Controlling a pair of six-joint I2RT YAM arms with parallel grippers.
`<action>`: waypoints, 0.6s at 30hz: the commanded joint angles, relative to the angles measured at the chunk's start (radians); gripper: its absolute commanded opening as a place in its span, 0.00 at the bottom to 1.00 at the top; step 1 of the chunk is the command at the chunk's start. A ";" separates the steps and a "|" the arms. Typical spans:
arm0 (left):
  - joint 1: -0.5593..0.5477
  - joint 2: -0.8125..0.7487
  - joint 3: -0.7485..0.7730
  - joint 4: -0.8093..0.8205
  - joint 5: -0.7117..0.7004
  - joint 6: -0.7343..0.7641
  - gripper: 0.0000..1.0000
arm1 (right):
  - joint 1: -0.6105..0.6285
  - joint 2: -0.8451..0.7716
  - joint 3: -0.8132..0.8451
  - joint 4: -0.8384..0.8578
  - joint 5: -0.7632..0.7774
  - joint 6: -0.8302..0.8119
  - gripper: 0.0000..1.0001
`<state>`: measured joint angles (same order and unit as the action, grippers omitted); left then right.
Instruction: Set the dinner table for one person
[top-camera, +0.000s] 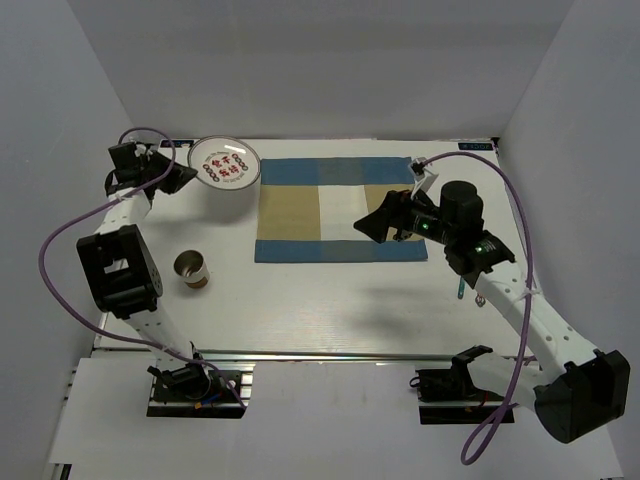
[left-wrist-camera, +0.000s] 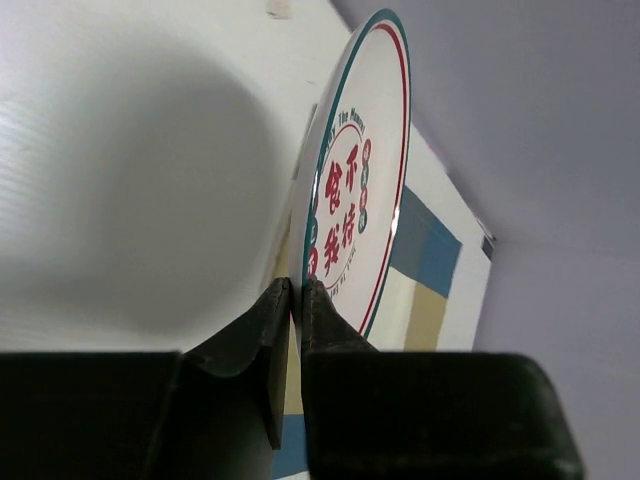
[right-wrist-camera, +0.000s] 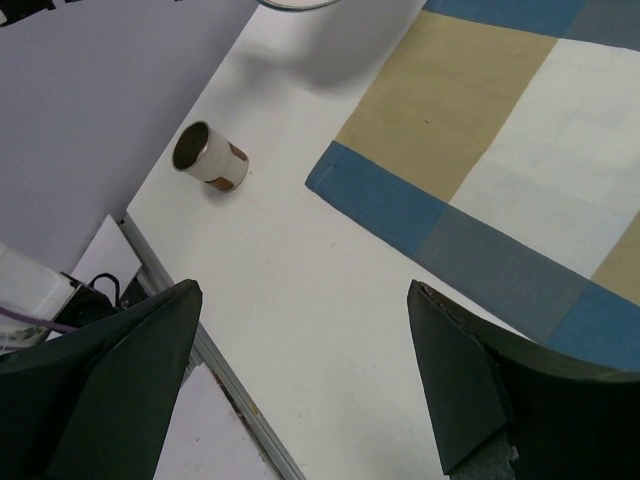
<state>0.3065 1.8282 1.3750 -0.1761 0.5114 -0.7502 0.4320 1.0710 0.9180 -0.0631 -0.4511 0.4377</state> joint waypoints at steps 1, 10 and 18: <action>-0.044 -0.063 0.025 0.128 0.166 -0.026 0.00 | -0.007 -0.051 -0.013 -0.012 0.066 -0.001 0.89; -0.307 0.037 0.062 0.259 0.219 -0.106 0.00 | -0.048 -0.066 0.018 -0.138 0.269 0.093 0.89; -0.490 0.249 0.225 0.265 0.171 -0.138 0.00 | -0.076 -0.129 0.025 -0.198 0.261 0.076 0.89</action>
<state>-0.1558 2.0575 1.5063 0.0578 0.6807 -0.8703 0.3691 0.9630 0.9089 -0.2295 -0.2073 0.5201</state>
